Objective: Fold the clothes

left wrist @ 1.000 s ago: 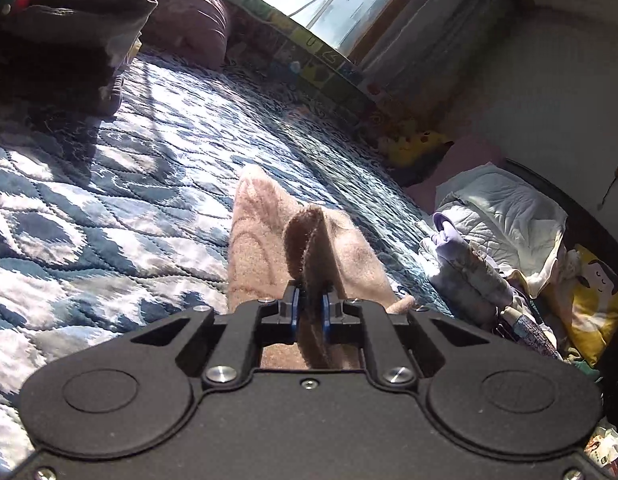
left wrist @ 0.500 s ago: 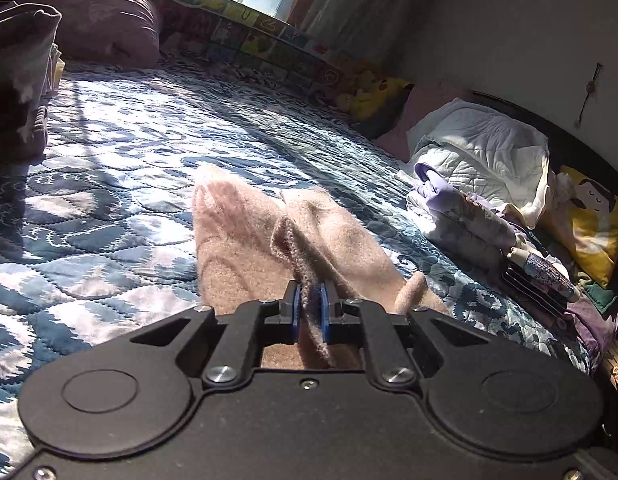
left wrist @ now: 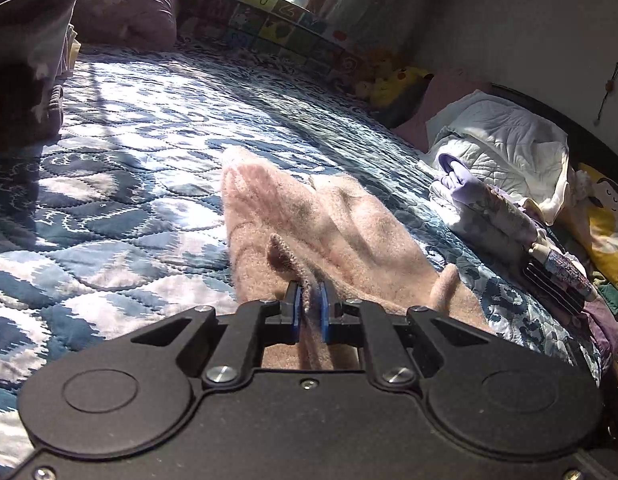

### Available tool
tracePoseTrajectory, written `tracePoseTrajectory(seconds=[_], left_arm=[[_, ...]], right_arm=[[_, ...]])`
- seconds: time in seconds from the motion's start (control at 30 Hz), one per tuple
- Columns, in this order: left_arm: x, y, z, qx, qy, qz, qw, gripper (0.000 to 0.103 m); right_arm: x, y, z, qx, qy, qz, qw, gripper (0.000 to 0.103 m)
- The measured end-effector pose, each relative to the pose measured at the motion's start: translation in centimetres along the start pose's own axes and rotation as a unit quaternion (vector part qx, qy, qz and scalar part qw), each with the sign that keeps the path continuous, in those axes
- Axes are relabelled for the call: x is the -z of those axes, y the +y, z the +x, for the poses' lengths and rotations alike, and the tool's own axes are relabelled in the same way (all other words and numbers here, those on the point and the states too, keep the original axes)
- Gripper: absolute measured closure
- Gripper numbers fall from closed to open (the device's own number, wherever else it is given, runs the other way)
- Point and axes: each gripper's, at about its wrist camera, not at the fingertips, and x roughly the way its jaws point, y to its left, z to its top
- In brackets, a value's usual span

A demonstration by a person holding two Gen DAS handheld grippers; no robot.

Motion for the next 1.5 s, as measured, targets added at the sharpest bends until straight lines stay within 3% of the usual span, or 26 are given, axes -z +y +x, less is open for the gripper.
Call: tracePoseTrajectory(seconds=[0.2, 0.37, 0.47, 0.57, 0.7, 0.9, 1.1, 1.23, 1.33, 1.5], left_arm=[[0.4, -0.6, 0.8, -0.033, 0.010, 0.030, 0.9990, 0.092], [-0.5, 0.4, -1.6, -0.057, -0.036, 0.006, 0.9977, 0.086], [-1.0, 0.8, -3.0, -0.039, -0.052, -0.006, 0.9979, 0.086], [-1.0, 0.0, -3.0, 0.005, -0.038, 0.010, 0.9992, 0.086], [-0.4, -2.9, -1.2, 0.043, 0.007, 0.074, 0.9963, 0.086], [0.8, -6.1, 2.3, 0.052, 0.058, 0.146, 0.9863, 0.086], [0.8, -6.8, 3.6, 0.041, 0.082, 0.179, 0.9796, 0.084], [-0.3, -4.7, 1.4, 0.063, 0.048, 0.124, 0.9891, 0.083], [-1.4, -2.0, -0.8, 0.051, 0.004, 0.072, 0.9961, 0.083], [-1.7, -0.8, -1.4, 0.046, -0.031, 0.040, 0.9976, 0.083]], right_arm=[[0.2, 0.4, -0.8, 0.000, 0.001, -0.006, 1.000, 0.030], [0.1, 0.7, -2.2, 0.015, -0.030, -0.008, 0.999, 0.034], [-0.2, 0.4, -3.1, 0.028, -0.058, -0.006, 0.998, 0.034], [-0.3, -0.2, -3.2, 0.036, -0.068, 0.009, 0.997, 0.033], [0.0, -0.9, -1.2, 0.013, -0.024, 0.033, 0.999, 0.032], [0.5, 0.6, -0.5, 0.016, -0.012, 0.015, 1.000, 0.024], [0.8, 0.8, -0.5, 0.017, -0.013, 0.014, 1.000, 0.022], [0.8, 0.8, -1.0, 0.017, -0.022, 0.020, 0.999, 0.024], [0.6, 0.7, -2.0, 0.017, -0.045, 0.024, 0.999, 0.029], [0.2, 0.2, -2.2, 0.054, -0.084, 0.030, 0.995, 0.029]])
